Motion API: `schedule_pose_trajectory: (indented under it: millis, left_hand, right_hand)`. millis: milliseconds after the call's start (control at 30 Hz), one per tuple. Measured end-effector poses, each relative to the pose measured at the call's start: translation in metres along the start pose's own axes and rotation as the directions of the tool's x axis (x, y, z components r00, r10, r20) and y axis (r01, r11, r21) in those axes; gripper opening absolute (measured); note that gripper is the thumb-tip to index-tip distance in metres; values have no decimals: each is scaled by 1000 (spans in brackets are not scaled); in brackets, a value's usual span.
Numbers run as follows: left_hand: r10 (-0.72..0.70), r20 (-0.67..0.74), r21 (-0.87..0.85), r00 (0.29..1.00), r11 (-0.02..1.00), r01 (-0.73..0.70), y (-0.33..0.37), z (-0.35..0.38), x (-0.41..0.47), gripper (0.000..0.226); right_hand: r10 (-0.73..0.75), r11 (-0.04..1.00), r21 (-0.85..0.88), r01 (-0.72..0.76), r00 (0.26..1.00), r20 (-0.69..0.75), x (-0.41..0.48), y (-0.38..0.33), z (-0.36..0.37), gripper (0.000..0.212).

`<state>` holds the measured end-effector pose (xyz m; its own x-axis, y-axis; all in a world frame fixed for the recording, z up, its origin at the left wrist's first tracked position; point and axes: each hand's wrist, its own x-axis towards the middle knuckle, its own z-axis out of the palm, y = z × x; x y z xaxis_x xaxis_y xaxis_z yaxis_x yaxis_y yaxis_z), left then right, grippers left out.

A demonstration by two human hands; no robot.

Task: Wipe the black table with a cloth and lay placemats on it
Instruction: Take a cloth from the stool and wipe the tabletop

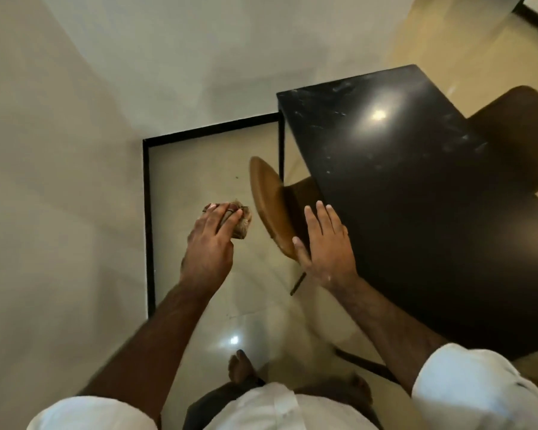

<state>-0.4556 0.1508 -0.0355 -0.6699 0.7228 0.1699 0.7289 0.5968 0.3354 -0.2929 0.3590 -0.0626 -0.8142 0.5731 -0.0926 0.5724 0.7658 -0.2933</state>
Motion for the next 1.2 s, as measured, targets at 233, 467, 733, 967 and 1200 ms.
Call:
schedule_pose_trajectory:
  millis: [233, 467, 733, 967, 1200]
  left_hand:
    - [-83, 27, -29, 996, 996, 84, -126, -43, 45, 78]
    - [-110, 42, -23, 993, 994, 111, -201, -44, 146, 77]
    - [-95, 79, -15, 992, 995, 97, -256, -37, 286, 76]
    - [69, 211, -46, 975, 997, -61, -309, 5, 446, 76]
    - [423, 305, -154, 853, 906, -394, -295, 44, 599, 76]
  right_hand:
    - [-24, 997, -70, 20, 999, -49, 93, -119, 7, 84]
    - [-40, 999, -31, 37, 994, -100, 211, -168, 20, 89]
    - [21, 1000, 2, -20, 999, -40, 353, -186, 27, 91]
    - [159, 986, 54, -156, 985, -61, 475, -185, 39, 90]
    - [434, 901, 107, -421, 885, -169, 550, -176, 25, 88]
